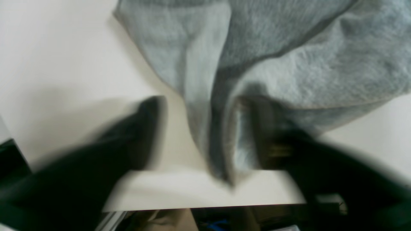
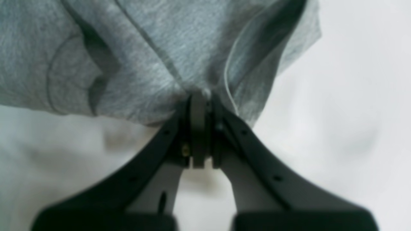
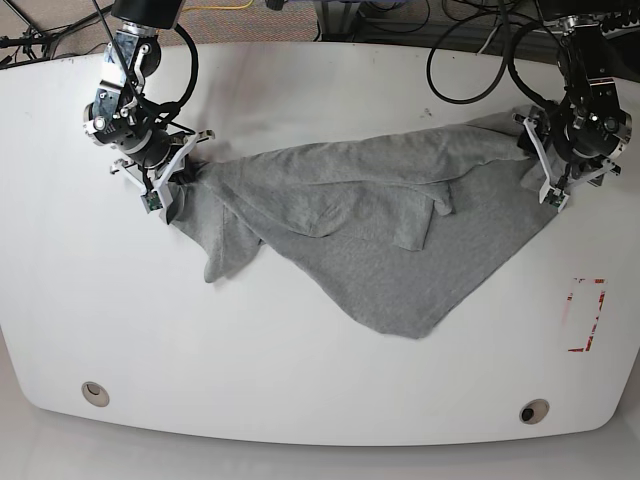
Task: Fold the T-shirt properly
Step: 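Release the T-shirt edge from the left gripper, then move the left gripper down the T-shirt and grasp its hem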
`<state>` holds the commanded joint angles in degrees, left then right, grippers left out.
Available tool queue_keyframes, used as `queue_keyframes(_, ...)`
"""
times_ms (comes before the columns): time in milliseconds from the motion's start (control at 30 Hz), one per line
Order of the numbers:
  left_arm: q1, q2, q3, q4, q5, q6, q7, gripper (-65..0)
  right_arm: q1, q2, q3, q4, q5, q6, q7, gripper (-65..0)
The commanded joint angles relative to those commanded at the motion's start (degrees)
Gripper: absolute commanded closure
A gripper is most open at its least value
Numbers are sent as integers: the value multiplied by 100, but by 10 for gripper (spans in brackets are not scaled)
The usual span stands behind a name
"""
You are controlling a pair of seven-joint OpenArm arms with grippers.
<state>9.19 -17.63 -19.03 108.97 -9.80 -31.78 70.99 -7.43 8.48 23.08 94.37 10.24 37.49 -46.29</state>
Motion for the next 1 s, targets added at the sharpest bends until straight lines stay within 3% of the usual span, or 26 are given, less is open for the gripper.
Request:
queue_keyframes(167,-598,18,0,114,0,0,0,-504,9,0,0,0,0,0,0,0)
queue_keyframes(333,-1468,281,18,-9,18,0,-18,-504,18,0,-9,0,0,0,9,0)
queue_keyframes(567,-2743,695,26,-1196,35,44,-105,-504,123,-18,-9,0,0,0,9,0)
queue_keyframes(667,-3059,791,26,-1829,35,53,-378,-504,132,-123,18,0,-9,0,9,0)
queue_keyframes(833,-3402,853,35,-2998,35,53,-1327,-457,149,-167,18,0,-9,0,9,0)
queue_keyframes(1000,-3727,774,185,-4246,35,255,-2110,-431,246,-193,9,0,-9,0,9,0)
